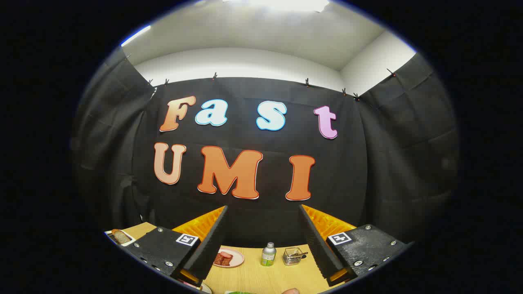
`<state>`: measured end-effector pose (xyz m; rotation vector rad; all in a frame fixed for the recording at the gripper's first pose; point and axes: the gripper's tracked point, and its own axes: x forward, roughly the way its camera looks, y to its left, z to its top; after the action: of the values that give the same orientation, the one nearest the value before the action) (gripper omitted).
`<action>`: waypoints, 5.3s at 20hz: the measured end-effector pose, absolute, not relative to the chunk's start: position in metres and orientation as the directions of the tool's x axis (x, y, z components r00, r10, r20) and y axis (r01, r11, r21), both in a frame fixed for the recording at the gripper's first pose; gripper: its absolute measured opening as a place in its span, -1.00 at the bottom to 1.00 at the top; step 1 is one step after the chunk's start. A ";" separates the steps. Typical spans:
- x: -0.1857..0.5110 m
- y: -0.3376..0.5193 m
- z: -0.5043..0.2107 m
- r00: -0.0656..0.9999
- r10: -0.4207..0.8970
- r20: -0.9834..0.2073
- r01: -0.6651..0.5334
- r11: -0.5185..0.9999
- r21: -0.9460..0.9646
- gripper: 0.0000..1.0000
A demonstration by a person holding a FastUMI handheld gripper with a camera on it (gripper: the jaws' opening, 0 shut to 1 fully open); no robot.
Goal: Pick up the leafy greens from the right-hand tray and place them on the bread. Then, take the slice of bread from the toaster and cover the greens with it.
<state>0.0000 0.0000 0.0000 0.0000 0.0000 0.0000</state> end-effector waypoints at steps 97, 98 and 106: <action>-0.138 0.187 -0.354 0.178 0.444 -0.878 -0.432 0.837 0.336 -0.95; -0.141 0.196 -0.358 0.171 0.446 -0.879 -0.437 0.834 0.338 -0.94; -0.149 0.246 -0.388 0.093 0.458 -0.884 -0.426 0.821 0.381 -0.91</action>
<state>-0.1492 0.2463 -0.3882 0.0297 1.3243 0.6563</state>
